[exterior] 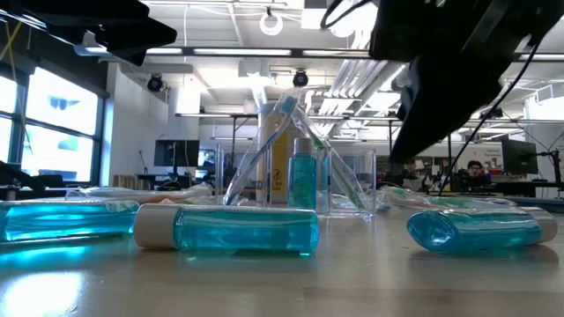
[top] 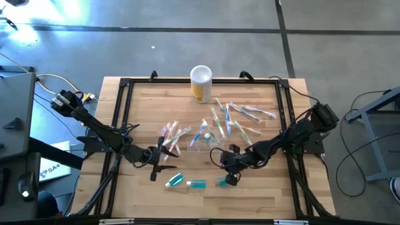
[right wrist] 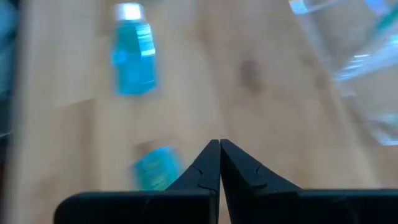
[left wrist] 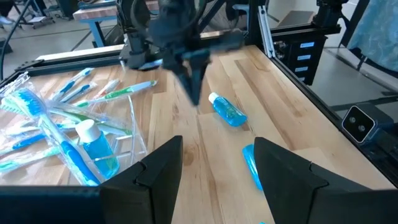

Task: Pick & Place toothbrushing station
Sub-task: Put the blue mouthwash in the transparent organizer

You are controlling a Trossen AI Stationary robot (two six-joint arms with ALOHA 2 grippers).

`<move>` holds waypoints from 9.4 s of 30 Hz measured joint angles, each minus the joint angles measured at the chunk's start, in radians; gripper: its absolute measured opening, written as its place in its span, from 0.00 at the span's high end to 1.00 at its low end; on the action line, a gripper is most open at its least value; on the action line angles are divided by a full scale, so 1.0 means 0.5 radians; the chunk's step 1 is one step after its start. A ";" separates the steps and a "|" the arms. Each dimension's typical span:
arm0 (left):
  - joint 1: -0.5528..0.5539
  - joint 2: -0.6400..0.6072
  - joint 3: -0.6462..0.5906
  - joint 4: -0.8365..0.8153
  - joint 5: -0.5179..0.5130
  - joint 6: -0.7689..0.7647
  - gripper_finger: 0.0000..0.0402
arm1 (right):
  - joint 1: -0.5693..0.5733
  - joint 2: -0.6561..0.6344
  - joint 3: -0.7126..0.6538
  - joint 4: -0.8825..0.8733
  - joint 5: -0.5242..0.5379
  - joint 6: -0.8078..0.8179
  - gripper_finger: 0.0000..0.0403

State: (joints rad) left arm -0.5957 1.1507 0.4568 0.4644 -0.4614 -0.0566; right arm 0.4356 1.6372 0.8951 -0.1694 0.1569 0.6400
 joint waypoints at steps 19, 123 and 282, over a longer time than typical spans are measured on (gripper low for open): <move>0.001 0.000 0.000 0.021 -0.006 0.052 0.53 | 0.183 -0.565 0.006 -0.239 0.085 -0.127 0.96; 0.000 0.000 0.001 -0.034 -0.006 -0.260 0.53 | 0.314 0.178 0.004 -0.289 -0.032 -0.646 0.40; 0.008 1.128 1.299 -1.434 -0.936 0.777 0.82 | 0.284 -0.585 0.005 -0.254 1.214 -0.027 0.38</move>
State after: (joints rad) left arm -0.5918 1.7147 1.1065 -0.2526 -0.9292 0.3317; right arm 0.5774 1.3445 0.8978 -0.2963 0.7641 0.6266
